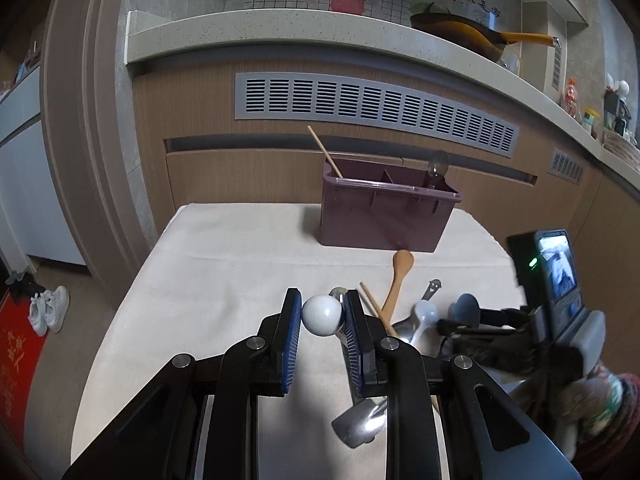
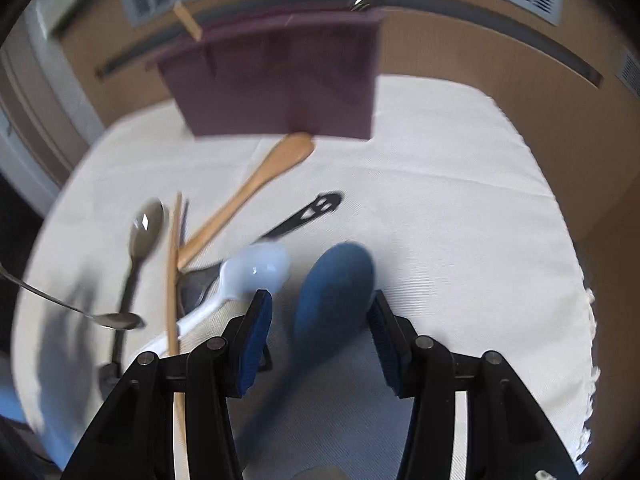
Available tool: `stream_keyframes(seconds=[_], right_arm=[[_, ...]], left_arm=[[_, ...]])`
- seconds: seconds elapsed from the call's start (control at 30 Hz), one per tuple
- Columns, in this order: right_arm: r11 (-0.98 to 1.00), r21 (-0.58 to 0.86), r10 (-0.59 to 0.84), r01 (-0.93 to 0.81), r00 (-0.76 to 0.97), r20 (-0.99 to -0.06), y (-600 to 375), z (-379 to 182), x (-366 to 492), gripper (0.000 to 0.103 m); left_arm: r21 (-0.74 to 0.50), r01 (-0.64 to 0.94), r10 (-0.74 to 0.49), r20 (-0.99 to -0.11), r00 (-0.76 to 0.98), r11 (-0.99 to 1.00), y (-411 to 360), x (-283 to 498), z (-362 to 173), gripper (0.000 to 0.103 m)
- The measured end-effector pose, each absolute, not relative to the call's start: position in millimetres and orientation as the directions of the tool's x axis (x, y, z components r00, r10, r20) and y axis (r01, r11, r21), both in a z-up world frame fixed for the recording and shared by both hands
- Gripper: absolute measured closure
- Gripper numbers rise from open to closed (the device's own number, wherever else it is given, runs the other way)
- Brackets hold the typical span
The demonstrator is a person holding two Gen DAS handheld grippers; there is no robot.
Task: Organize utensils
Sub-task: 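Grasp the white ball handle of the metal scoop with the left tool, then grasp the blue plastic spoon with the right tool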
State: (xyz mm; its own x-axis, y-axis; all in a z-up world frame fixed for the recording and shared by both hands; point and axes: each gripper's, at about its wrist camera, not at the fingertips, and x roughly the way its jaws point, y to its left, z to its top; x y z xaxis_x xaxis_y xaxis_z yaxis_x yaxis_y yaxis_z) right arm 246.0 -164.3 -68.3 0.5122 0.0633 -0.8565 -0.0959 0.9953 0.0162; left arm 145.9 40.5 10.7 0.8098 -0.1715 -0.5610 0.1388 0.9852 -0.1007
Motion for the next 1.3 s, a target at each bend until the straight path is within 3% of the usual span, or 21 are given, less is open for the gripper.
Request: stream_keyframes(seconds=[0.03, 0.1, 0.13, 0.17, 0.5, 0.63, 0.77, 1.1, 1.23, 1.3], right_arm=[[0.993, -0.027, 0.039, -0.116, 0.531, -0.846, -158, -68, 245, 0.056], [0.984, -0.069, 0.033, -0.164, 0.546, -0.837, -151, -68, 243, 0.068], [0.981, -0.059, 0.052, -0.185, 0.545, -0.837, -151, -67, 241, 0.089], [0.977, -0.042, 0.082, -0.211, 0.543, -0.836, -154, -64, 239, 0.092], [0.956, 0.104, 0.261, -0.275, 0.633, -0.729, -207, -8, 214, 0.098], [0.937, 0.133, 0.307, -0.324, 0.578, -0.756, -206, -12, 217, 0.096], [0.950, 0.156, 0.281, -0.270, 0.522, -0.805, -197, -40, 225, 0.077], [0.958, 0.217, 0.281, -0.188, 0.449, -0.848, -177, -67, 244, 0.072], [0.963, 0.163, 0.248, -0.214, 0.466, -0.849, -162, -66, 243, 0.056], [0.964, 0.133, 0.231, -0.230, 0.482, -0.845, -155, -68, 242, 0.053]], left_arm=[[-0.101, 0.141, -0.174, -0.560, 0.810, 0.985, 39, 146, 12, 0.081], [-0.102, 0.146, -0.178, -0.556, 0.812, 0.984, 36, 146, 14, 0.081], [-0.101, 0.148, -0.179, -0.554, 0.813, 0.984, 35, 146, 15, 0.081], [-0.099, 0.150, -0.180, -0.553, 0.814, 0.984, 35, 145, 15, 0.081], [-0.090, 0.160, -0.183, -0.543, 0.819, 0.983, 26, 141, 25, 0.081], [-0.090, 0.163, -0.186, -0.547, 0.816, 0.982, 23, 141, 26, 0.081], [-0.088, 0.158, -0.180, -0.561, 0.808, 0.983, 23, 142, 22, 0.080], [-0.127, 0.137, -0.185, -0.583, 0.791, 0.982, 32, 148, 8, 0.080], [-0.139, 0.126, -0.184, -0.587, 0.788, 0.982, 36, 150, 6, 0.080], [-0.146, 0.124, -0.187, -0.589, 0.786, 0.981, 39, 150, 5, 0.080]])
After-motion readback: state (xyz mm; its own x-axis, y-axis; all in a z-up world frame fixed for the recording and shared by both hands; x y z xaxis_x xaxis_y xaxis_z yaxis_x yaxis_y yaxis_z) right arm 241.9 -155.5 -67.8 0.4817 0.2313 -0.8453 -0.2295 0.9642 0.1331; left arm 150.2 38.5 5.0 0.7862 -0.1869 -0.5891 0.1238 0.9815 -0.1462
